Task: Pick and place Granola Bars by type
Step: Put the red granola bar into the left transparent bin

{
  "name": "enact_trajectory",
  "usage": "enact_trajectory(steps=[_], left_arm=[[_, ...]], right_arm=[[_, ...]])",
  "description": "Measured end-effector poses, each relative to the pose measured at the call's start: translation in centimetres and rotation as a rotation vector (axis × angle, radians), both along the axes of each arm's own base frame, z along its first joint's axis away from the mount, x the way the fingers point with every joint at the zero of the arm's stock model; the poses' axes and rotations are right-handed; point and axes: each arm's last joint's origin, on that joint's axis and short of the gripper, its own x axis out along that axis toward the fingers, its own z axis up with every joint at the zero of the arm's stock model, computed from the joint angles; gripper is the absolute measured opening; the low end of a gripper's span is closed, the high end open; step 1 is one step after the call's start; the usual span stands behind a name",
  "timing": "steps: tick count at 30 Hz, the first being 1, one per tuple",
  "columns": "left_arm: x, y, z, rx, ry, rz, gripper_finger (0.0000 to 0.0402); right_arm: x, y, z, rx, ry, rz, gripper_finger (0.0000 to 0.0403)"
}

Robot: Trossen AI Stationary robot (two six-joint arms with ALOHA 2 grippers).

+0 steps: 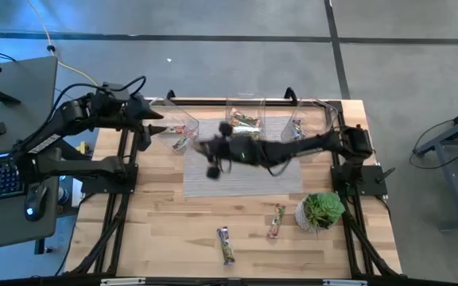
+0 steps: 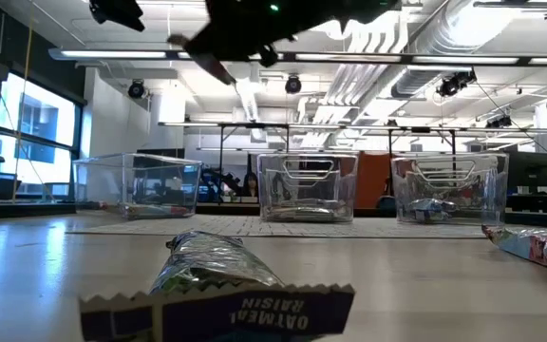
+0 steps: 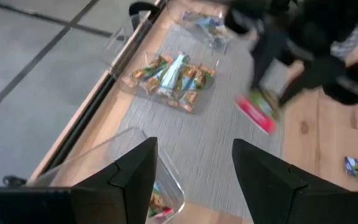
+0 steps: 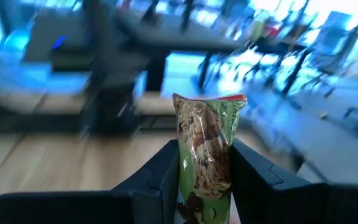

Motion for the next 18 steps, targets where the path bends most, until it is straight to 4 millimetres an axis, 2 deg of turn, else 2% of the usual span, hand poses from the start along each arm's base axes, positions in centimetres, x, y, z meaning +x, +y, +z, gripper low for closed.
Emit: enact_trajectory(steps=[4, 7, 13, 16, 18], left_arm=[[0.0, 0.2, -0.2, 0.007, 0.007, 0.067, 0.0205], [0.2, 0.6, 0.4, 0.066, -0.035, 0.138, 0.0205], [0.3, 0.8, 0.6, 0.111, -0.049, 0.181, 0.0205], [0.3, 0.8, 0.6, 0.109, -0.042, 0.180, 0.0205], [0.2, 0.7, 0.5, 0.106, -0.034, 0.180, 0.0205]], right_arm=[[1.9, -4.4, 2.8, 0.001, -0.066, -0.040, 0.0104], [3.3, -7.8, 2.6, 0.029, -0.061, -0.060, 0.0104], [6.7, -13.7, -2.2, 0.154, -0.038, -0.085, 0.0104], [8.6, -15.2, -4.8, 0.187, -0.028, -0.032, 0.0104], [9.5, -15.5, -5.9, 0.146, -0.013, -0.027, 0.0104]])
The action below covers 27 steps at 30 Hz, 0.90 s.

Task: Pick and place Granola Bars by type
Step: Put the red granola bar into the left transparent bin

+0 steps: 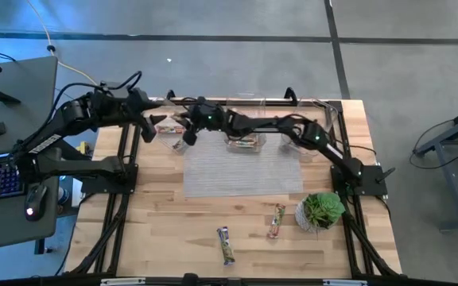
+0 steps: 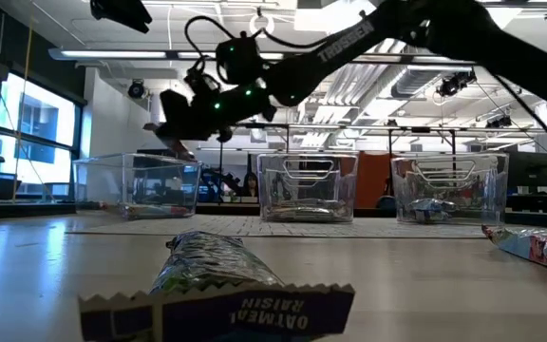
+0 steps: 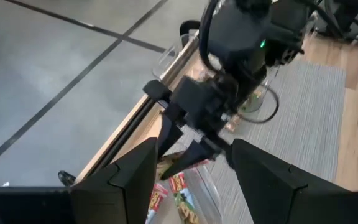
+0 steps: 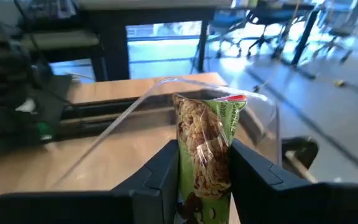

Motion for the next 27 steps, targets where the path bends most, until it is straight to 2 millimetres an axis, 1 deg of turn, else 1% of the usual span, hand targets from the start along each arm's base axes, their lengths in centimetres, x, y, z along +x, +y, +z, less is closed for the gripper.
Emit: enact_trajectory(steps=[2, 5, 7, 10, 14, 19, 22, 24, 26, 27], left_arm=[[-0.1, 0.0, -0.2, -0.008, 0.017, 0.001, 0.0205], [-0.2, -0.1, -0.3, -0.017, 0.039, 0.002, 0.0205], [-0.2, -0.1, -0.4, -0.020, 0.043, 0.002, 0.0205], [-0.2, -0.1, -0.4, -0.019, 0.042, 0.002, 0.0205], [-0.2, -0.1, -0.4, -0.018, 0.041, 0.002, 0.0205], [-0.2, -0.1, -0.3, -0.015, 0.033, 0.002, 0.0205], [-0.2, -0.1, -0.3, -0.015, 0.034, 0.002, 0.0205], [-0.2, -0.1, -0.3, -0.016, 0.035, 0.002, 0.0205], [-0.2, -0.1, -0.3, -0.016, 0.036, 0.002, 0.0205], [-0.2, -0.1, -0.3, -0.016, 0.036, 0.002, 0.0205]], right_arm=[[0.7, -0.3, -0.3, -0.047, -0.001, -0.010, 0.0104], [1.3, -0.4, 0.3, -0.065, -0.035, -0.004, 0.0105], [1.4, -0.5, 0.5, -0.069, -0.043, -0.001, 0.0105], [1.3, -0.8, 0.0, -0.056, 0.002, -0.010, 0.0107], [1.0, -1.2, -0.7, -0.032, 0.050, -0.021, 0.0128], [1.0, -1.1, -0.9, -0.056, 0.086, -0.011, 0.0167], [1.2, -0.9, -0.6, -0.082, 0.056, -0.002, 0.0184], [1.3, -0.4, -0.2, -0.087, 0.043, 0.006, 0.0189], [1.2, 0.3, 0.8, -0.088, 0.040, 0.027, 0.0189], [1.1, 0.9, 1.7, -0.082, 0.043, 0.050, 0.0189]])
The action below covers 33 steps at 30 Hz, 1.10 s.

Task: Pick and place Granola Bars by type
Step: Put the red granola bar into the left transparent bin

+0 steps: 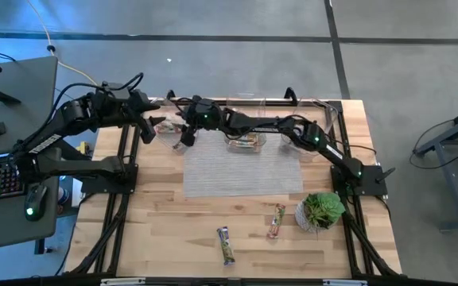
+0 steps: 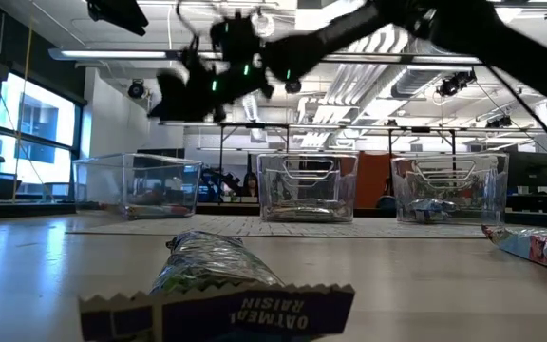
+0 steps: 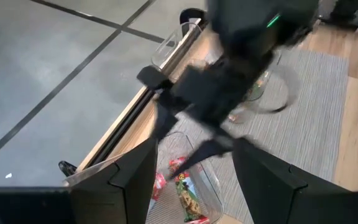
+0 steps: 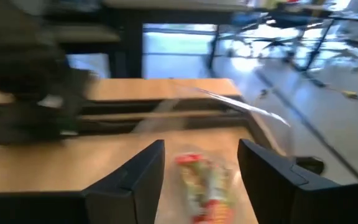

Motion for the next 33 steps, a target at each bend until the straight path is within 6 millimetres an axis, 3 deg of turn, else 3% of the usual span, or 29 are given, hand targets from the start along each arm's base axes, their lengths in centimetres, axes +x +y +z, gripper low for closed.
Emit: enact_trajectory(steps=[5, 7, 12, 15, 19, 23, 31, 33], left_arm=[[0.0, 0.0, -0.1, -0.003, 0.007, 0.000, 0.0205], [0.0, 0.0, -0.1, -0.003, 0.006, 0.000, 0.0205], [0.0, 0.0, -0.1, -0.005, 0.005, 0.001, 0.0205], [0.0, 0.0, -0.1, -0.007, 0.005, 0.001, 0.0205], [0.0, 0.0, -0.1, -0.008, 0.004, 0.000, 0.0205], [0.0, 0.0, -0.1, -0.008, 0.003, 0.000, 0.0205], [0.0, 0.0, -0.1, -0.009, 0.003, 0.002, 0.0205], [0.0, 0.0, -0.1, -0.005, 0.006, -0.002, 0.0205]], right_arm=[[-2.3, 4.5, 6.9, 0.032, 0.081, 0.109, 0.0180], [-3.6, 6.5, 8.7, 0.044, 0.158, 0.135, 0.0177], [-7.9, 12.1, 11.9, 0.026, 0.416, 0.239, 0.0174], [-10.1, 15.4, 12.7, 0.162, 0.543, 0.175, 0.0176], [-12.0, 19.6, 10.7, 0.251, 0.771, 0.012, 0.0176], [-14.2, 22.6, 8.7, 0.289, 0.962, -0.117, 0.0176], [-17.1, 26.8, 2.8, 0.588, 1.345, 0.057, 0.0177], [-17.8, 27.5, 0.9, 0.571, 1.399, 0.109, 0.0177]])
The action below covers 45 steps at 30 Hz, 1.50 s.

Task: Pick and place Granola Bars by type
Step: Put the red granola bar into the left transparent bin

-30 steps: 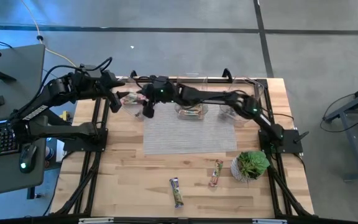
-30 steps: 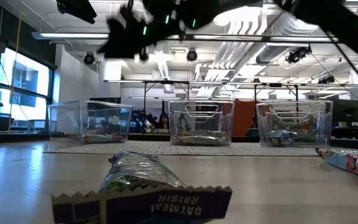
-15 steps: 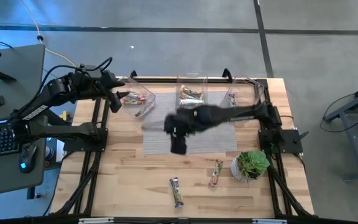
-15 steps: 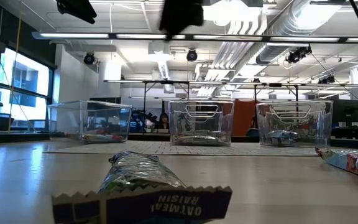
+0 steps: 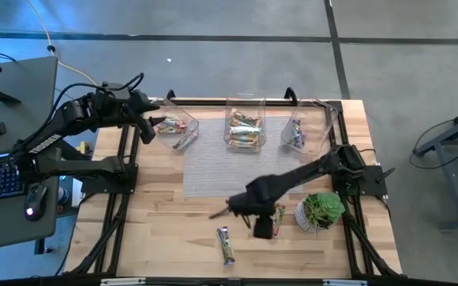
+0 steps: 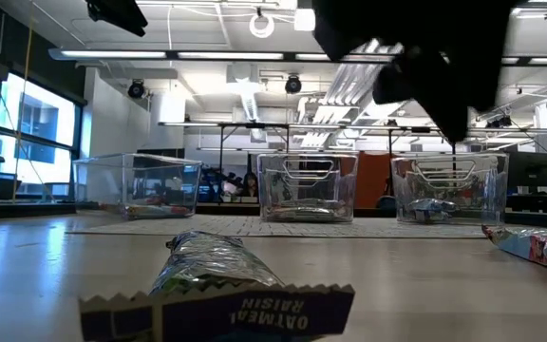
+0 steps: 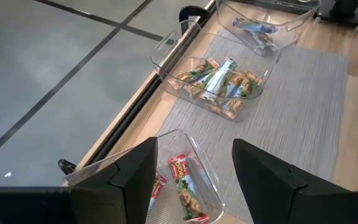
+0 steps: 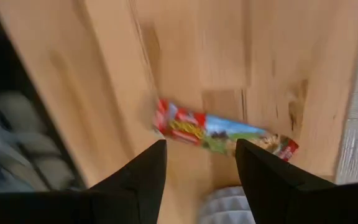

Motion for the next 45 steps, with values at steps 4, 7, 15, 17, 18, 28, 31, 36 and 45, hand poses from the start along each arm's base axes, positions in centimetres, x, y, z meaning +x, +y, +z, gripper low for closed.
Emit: enact_trajectory(steps=[4, 7, 15, 17, 18, 28, 31, 36, 45], left_arm=[[0.0, 0.0, -0.1, 0.013, 0.018, -0.013, 0.0205], [0.0, 0.0, -0.1, 0.014, 0.018, -0.011, 0.0205], [0.0, 0.0, -0.1, -0.013, -0.001, 0.012, 0.0205], [0.0, 0.0, -0.1, -0.025, -0.009, 0.021, 0.0205], [0.0, 0.0, -0.1, -0.029, -0.012, 0.024, 0.0205], [0.0, 0.0, -0.1, -0.057, -0.032, 0.048, 0.0205], [0.0, 0.0, 0.0, -0.057, -0.033, 0.048, 0.0205], [0.0, 0.0, 0.0, -0.058, -0.033, 0.048, 0.0205], [0.0, 0.0, 0.0, -0.057, -0.033, 0.048, 0.0205]], right_arm=[[-1.9, 1.1, -3.0, -0.019, 0.062, 0.211, 0.0177], [-3.0, 1.5, -4.4, -0.087, 0.085, 0.293, 0.0177], [-5.3, 2.8, -6.5, -0.230, 0.109, 0.609, 0.0177], [-5.7, 3.1, -6.8, -0.301, 0.097, 0.698, 0.0177], [-5.8, 3.3, -7.0, -0.323, 0.093, 0.727, 0.0177], [-5.9, 4.6, -8.8, -0.293, -0.064, 0.850, 0.0177], [-5.9, 4.6, -8.9, -0.350, -0.078, 0.885, 0.0177], [-5.7, 4.3, -9.0, -0.402, -0.079, 0.768, 0.0177], [-4.8, 4.3, -9.0, -0.345, -0.130, 0.411, 0.0167]])
